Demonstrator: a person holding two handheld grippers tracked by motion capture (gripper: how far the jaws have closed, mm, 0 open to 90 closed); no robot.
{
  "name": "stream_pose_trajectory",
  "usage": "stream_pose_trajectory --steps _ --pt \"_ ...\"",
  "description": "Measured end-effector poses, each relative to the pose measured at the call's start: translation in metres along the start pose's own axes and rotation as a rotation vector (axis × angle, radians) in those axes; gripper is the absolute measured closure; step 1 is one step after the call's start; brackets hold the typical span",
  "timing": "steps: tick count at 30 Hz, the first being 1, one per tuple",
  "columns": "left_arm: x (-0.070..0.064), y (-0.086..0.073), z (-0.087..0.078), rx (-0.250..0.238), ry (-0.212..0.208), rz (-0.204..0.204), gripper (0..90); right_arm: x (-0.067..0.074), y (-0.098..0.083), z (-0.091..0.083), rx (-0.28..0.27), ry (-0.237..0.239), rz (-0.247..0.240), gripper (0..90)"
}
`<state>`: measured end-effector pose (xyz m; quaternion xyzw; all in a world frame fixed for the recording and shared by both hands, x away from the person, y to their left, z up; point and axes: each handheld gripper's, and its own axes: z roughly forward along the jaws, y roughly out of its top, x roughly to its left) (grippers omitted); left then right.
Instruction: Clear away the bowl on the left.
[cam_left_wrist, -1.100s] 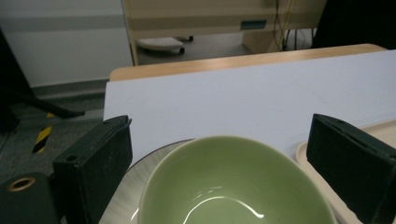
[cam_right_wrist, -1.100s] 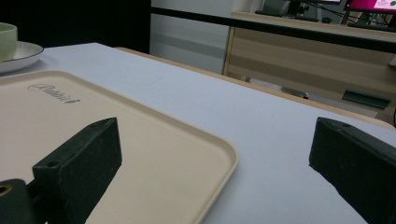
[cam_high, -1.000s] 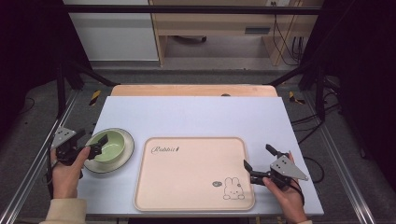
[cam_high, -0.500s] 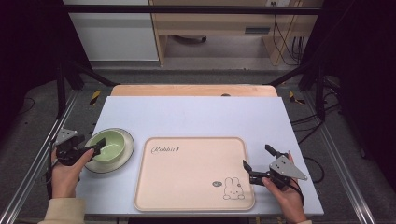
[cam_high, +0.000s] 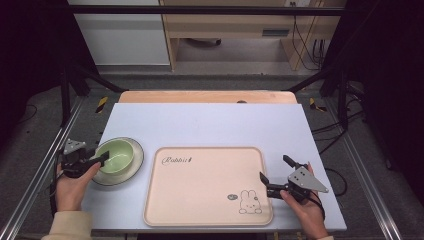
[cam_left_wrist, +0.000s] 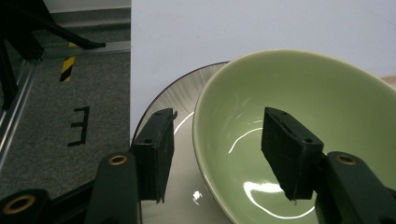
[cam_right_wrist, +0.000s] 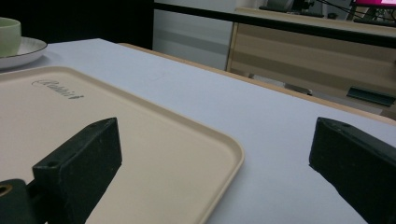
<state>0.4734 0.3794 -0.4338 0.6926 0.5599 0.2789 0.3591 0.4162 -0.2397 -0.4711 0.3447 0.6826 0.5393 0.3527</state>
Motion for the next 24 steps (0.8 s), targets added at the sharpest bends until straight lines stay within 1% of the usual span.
stream_pose_trajectory --steps 1,2,3,5,7,9,12,17,19,24 --pt "0.0006 -0.0007 0.0011 0.007 -0.002 -0.006 46.3 0.0 0.0001 -0.0002 0.001 0.001 0.0 2.6" --pt "0.0014 -0.0009 0.0014 0.016 -0.002 0.001 46.3 0.0 0.0001 -0.0002 0.001 0.001 0.0 2.6" --pt "0.002 -0.0021 0.003 0.022 0.0 -0.009 48.6 0.0 -0.0001 0.0 0.0 0.001 0.0 2.5" --pt "0.0025 -0.0026 0.0036 0.027 0.001 -0.013 49.5 0.0 -0.0001 0.0 0.001 0.0 0.002 2.5" --pt "0.0034 -0.0032 0.0044 0.033 -0.001 -0.019 53.2 0.0001 -0.0002 0.0001 0.002 0.0 0.003 2.6" --pt "0.0038 -0.004 0.0055 0.044 0.001 -0.023 54.8 0.0003 -0.0003 0.0003 0.003 0.002 0.001 2.6" --pt "0.0036 -0.0043 0.0061 0.05 0.0 -0.017 56.6 0.0005 -0.0004 0.0004 0.006 0.003 0.0 2.6" --pt "0.0033 -0.005 0.0085 0.069 -0.001 -0.024 58.6 0.0007 -0.0004 0.0005 0.005 0.005 0.0 2.6" --pt "0.0023 -0.005 0.0101 0.08 -0.005 -0.024 62.2 0.0007 -0.0004 0.0005 0.006 0.007 0.002 2.8" --pt "0.002 -0.0047 0.0111 0.09 -0.003 -0.025 67.0 0.0013 -0.0005 0.0008 0.009 0.011 0.003 2.9"
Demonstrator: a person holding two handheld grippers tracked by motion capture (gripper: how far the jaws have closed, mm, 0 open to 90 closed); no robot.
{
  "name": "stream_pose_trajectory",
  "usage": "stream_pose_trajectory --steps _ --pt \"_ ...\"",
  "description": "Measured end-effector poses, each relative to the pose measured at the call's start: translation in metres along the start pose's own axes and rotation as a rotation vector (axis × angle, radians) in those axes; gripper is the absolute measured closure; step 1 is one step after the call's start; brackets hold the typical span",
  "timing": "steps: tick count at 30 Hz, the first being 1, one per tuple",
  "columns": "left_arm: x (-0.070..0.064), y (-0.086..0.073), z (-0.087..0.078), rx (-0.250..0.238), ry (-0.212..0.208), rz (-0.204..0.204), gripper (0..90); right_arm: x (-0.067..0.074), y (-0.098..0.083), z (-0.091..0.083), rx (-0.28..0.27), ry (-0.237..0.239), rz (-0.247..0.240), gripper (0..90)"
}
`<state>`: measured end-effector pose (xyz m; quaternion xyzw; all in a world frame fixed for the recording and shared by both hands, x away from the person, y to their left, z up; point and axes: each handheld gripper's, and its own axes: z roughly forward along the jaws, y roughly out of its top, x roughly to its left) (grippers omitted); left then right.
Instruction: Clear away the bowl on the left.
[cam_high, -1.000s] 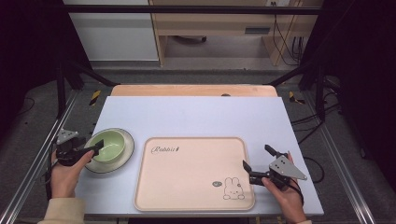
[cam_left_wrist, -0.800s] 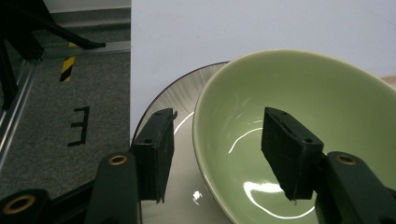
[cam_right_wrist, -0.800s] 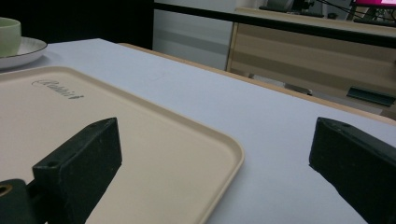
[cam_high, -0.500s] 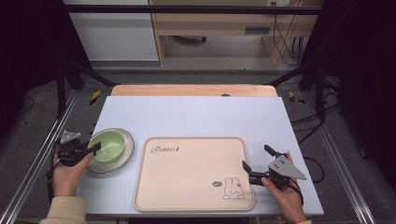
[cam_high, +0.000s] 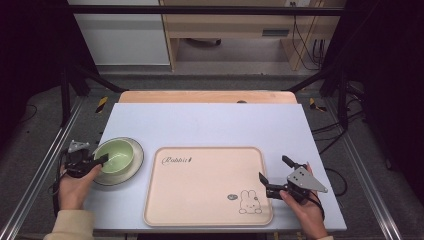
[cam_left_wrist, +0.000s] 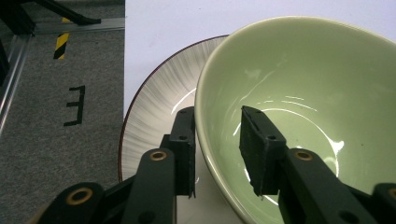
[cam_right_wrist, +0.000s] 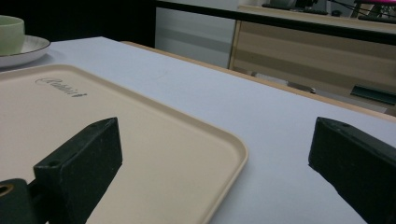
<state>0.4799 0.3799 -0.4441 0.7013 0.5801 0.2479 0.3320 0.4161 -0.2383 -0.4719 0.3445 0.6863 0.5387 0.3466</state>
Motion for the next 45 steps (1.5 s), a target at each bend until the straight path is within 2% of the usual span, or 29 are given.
stream_pose_trajectory --steps 13,15,18,21,27,35,40,45 --pt "0.0 0.0 0.0 -0.004 0.021 -0.02 79.6 0.001 0.0 0.001 0.005 0.008 0.0 2.9" --pt "-0.002 0.0 0.0 0.003 0.004 -0.022 80.8 0.001 0.0 0.001 0.004 0.008 0.001 2.8" --pt "-0.003 0.001 -0.001 0.005 0.0 -0.015 81.4 0.001 0.0 0.001 0.006 0.009 0.001 2.9" --pt "-0.003 0.001 -0.003 -0.016 -0.024 -0.043 82.5 0.002 0.0 0.001 0.006 0.008 0.001 2.9" --pt "-0.004 0.003 -0.006 -0.035 -0.035 -0.037 83.0 0.001 0.0 0.001 0.005 0.008 0.0 2.9" --pt "-0.002 0.004 -0.011 -0.057 -0.066 -0.068 82.3 0.001 0.0 0.001 0.006 0.007 0.0 2.9" --pt "-0.006 0.006 -0.013 -0.059 -0.062 -0.043 81.8 0.001 0.0 0.0 0.005 0.008 0.0 2.9" --pt "-0.011 0.008 -0.015 -0.084 -0.082 -0.055 81.8 0.001 0.001 0.0 0.002 0.008 0.002 2.9"
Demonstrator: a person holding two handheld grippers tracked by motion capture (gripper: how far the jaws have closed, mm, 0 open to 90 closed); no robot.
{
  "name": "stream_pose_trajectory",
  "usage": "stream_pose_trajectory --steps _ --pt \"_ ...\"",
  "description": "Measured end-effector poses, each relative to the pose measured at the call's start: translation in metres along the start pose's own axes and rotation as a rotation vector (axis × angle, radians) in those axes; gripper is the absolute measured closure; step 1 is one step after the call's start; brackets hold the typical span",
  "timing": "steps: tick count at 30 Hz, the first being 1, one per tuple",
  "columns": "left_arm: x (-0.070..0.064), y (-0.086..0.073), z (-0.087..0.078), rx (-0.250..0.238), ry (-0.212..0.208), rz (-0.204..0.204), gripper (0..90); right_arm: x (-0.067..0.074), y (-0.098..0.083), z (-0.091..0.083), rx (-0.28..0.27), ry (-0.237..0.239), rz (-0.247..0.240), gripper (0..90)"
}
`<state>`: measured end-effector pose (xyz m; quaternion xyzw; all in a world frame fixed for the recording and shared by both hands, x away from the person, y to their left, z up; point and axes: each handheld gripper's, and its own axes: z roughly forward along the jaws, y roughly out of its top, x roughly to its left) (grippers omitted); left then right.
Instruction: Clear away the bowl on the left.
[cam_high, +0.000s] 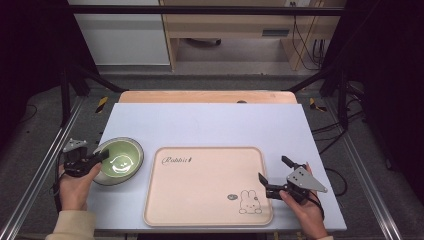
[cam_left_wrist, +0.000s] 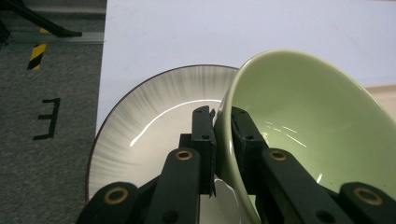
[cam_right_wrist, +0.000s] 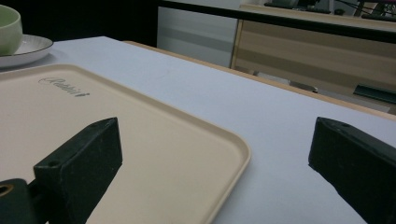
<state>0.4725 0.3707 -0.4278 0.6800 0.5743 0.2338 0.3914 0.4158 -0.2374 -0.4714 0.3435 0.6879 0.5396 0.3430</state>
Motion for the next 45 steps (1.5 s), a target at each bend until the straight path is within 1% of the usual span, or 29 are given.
stream_pose_trajectory --steps 2,4,5,10,12,13,14,15,16,17,18,19,20,25,29,30,31,33,35,38,43,45 --pt "-0.002 0.002 -0.002 -0.002 -0.015 0.001 81.8 0.0 0.0 0.0 0.0 0.0 0.0 2.9" --pt "-0.006 0.005 -0.004 -0.021 -0.033 -0.004 81.7 0.0 0.0 0.0 0.0 0.0 0.0 2.9" --pt "-0.006 0.005 -0.004 -0.021 -0.033 -0.004 81.7 0.0 0.0 0.0 0.0 0.0 0.0 2.9" --pt "-0.018 0.01 -0.007 -0.039 -0.056 0.016 81.7 0.0 0.0 0.0 -0.001 0.0 -0.001 2.9" --pt "-0.023 0.011 -0.007 -0.044 -0.073 0.016 81.7 0.0 0.0 0.0 -0.001 0.0 -0.003 2.9" --pt "-0.028 0.013 -0.008 -0.049 -0.093 0.019 81.8 0.0 0.0 0.0 -0.001 0.0 -0.001 2.8" --pt "-0.031 0.014 -0.009 -0.052 -0.102 0.022 81.7 0.0 0.0 0.0 -0.001 0.0 -0.001 2.8" --pt "-0.031 0.014 -0.009 -0.052 -0.102 0.022 81.7 0.0 0.0 0.0 -0.001 0.0 0.0 2.9" --pt "-0.037 0.017 -0.01 -0.054 -0.117 0.038 81.7 0.0 0.0 0.0 -0.001 -0.001 0.001 2.8" --pt "-0.037 0.017 -0.01 -0.054 -0.117 0.038 81.7 0.0 0.0 0.0 -0.001 -0.001 0.001 2.8" --pt "-0.044 0.019 -0.01 -0.06 -0.131 0.048 81.7 0.0 0.0 0.0 -0.001 0.0 0.003 2.9" --pt "-0.044 0.019 -0.01 -0.06 -0.131 0.048 81.8 0.0 0.0 0.0 -0.001 0.0 0.003 2.9" --pt "-0.049 0.019 -0.01 -0.062 -0.139 0.057 81.8 0.0 0.0 0.0 -0.002 0.0 0.003 2.8" --pt "-0.064 0.02 -0.007 -0.048 -0.144 0.099 81.7 0.0 0.001 -0.001 -0.004 0.0 0.005 2.8" --pt "-0.075 0.019 -0.003 -0.042 -0.167 0.114 81.8 -0.001 0.001 -0.001 -0.003 -0.001 0.006 2.8" --pt "-0.08 0.018 -0.002 -0.036 -0.172 0.125 81.8 -0.001 0.001 -0.001 -0.002 0.0 0.007 2.8" --pt "-0.08 0.018 -0.002 -0.036 -0.172 0.125 81.7 -0.001 0.001 -0.001 -0.002 0.0 0.007 2.8" --pt "-0.087 0.016 0.002 -0.029 -0.177 0.131 81.8 0.0 0.0 0.0 -0.002 0.002 0.005 2.8" --pt "-0.089 0.015 0.003 -0.026 -0.182 0.129 81.7 0.0 0.0 0.0 -0.002 0.002 0.003 2.8" --pt "-0.094 0.013 0.006 -0.014 -0.202 0.138 81.8 0.0 0.001 0.0 -0.003 0.003 0.006 2.8" --pt "-0.104 0.011 0.01 -0.006 -0.213 0.155 81.7 -0.001 0.001 -0.001 -0.005 -0.001 0.006 2.8" --pt "-0.106 0.01 0.011 -0.006 -0.218 0.155 81.7 -0.001 0.001 -0.001 -0.005 -0.001 0.007 2.8"
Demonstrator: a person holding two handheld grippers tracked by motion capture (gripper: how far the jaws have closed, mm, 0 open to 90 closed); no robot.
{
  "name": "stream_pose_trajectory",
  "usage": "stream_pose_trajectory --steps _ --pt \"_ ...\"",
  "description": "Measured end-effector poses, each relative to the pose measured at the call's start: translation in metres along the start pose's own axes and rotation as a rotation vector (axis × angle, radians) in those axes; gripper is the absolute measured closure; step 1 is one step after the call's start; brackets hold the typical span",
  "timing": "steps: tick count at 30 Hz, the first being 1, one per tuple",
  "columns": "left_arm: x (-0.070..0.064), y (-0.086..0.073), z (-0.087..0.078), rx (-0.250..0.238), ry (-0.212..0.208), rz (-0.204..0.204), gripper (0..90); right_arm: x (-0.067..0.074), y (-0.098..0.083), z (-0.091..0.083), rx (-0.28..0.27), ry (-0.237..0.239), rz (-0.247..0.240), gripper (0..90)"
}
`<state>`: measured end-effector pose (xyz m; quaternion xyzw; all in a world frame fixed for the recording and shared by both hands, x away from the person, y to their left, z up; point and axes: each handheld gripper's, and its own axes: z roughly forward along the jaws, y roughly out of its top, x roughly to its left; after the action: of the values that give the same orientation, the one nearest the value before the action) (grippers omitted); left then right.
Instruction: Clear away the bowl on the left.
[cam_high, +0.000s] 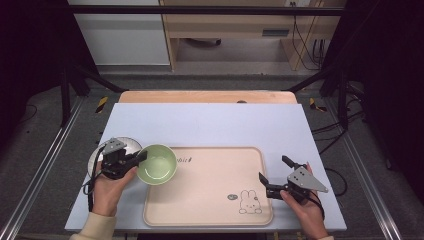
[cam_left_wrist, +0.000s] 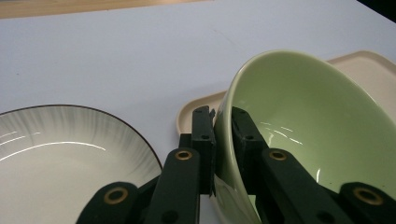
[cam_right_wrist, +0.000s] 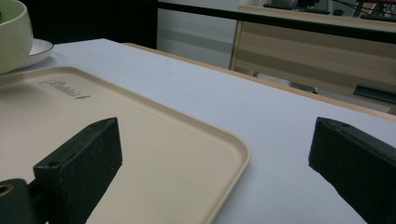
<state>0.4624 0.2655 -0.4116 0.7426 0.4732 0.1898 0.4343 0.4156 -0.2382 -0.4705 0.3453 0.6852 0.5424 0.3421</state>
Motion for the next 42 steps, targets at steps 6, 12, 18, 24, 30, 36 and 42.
stream_pose_trajectory --steps 6,12,18,24,30,36,42 --pt "-0.005 0.001 0.002 0.001 -0.013 0.007 81.8 0.0 0.0 0.0 0.001 -0.001 -0.001 2.8" --pt "-0.01 0.001 0.004 -0.001 -0.023 0.01 81.7 0.0 0.0 0.0 0.001 0.0 -0.001 2.8" --pt "-0.016 0.0 0.008 0.006 -0.047 0.012 81.7 0.0 0.0 0.0 0.001 -0.001 -0.001 2.8" --pt "-0.022 -0.001 0.012 0.014 -0.064 0.023 81.6 -0.001 0.0 -0.001 -0.001 -0.007 0.002 2.8" --pt "-0.027 -0.002 0.015 0.016 -0.077 0.026 81.6 0.0 0.0 0.0 -0.001 -0.003 -0.002 2.8" --pt "-0.03 -0.002 0.016 0.017 -0.081 0.03 81.6 -0.001 0.0 -0.001 0.0 -0.006 0.002 2.8" --pt "-0.034 -0.002 0.017 0.015 -0.094 0.034 81.6 -0.001 0.0 0.0 0.0 -0.002 -0.002 2.8"
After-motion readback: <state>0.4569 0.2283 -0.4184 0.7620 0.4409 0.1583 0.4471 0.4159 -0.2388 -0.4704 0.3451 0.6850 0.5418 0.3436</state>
